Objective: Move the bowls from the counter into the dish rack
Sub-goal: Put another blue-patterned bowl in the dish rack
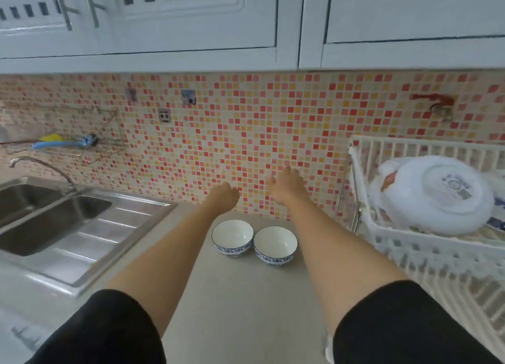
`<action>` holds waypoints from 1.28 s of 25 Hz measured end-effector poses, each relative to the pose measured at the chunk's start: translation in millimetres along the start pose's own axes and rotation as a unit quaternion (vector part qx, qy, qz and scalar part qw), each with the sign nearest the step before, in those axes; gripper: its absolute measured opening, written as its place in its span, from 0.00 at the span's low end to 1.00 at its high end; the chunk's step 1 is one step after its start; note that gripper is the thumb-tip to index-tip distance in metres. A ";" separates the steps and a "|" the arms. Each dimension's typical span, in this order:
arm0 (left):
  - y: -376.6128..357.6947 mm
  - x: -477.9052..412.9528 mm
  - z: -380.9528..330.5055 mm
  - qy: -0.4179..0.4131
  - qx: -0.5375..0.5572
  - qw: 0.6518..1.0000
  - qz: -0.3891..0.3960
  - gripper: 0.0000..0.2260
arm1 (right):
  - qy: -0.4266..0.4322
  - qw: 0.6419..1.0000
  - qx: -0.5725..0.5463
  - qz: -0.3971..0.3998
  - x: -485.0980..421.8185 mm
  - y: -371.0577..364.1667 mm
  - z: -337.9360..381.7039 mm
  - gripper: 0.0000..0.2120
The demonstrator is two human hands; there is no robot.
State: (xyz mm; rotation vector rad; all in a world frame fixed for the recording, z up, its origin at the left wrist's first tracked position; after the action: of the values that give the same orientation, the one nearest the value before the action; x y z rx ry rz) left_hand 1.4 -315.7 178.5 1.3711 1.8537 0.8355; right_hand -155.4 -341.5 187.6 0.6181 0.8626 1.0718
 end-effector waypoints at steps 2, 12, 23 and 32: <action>-36.4 -2.5 18.6 -0.006 -0.018 0.999 0.041 0.19 | -0.060 0.998 -0.018 -0.008 6.3 -34.8 -29.8 0.31; -211.6 -7.8 89.7 0.112 0.060 0.985 0.117 0.17 | -0.298 0.954 -0.025 0.040 36.0 -181.8 -168.1 0.27; -274.4 -23.2 104.2 0.177 0.173 0.964 0.099 0.14 | -0.426 0.846 -0.312 0.073 36.8 -250.2 -200.6 0.20; -225.8 -20.0 99.8 0.171 0.194 0.965 0.040 0.16 | -0.340 0.850 -0.401 0.021 60.5 -204.6 -166.6 0.28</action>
State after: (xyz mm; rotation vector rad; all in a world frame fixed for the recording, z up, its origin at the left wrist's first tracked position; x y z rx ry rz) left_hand -32.8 -379.3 -58.5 1.6281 2.3356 0.8178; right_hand -182.5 -356.2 -81.3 0.2527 -0.2444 1.0319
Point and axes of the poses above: each hand's wrist, its own x-axis away from the middle knuckle, its own y-axis out of the back of the hand, z = x × y, the point moved 5 cm from there along -x, towards the middle knuckle, and after that the axes turned 12 degrees about -z, right-handed, at the moved point
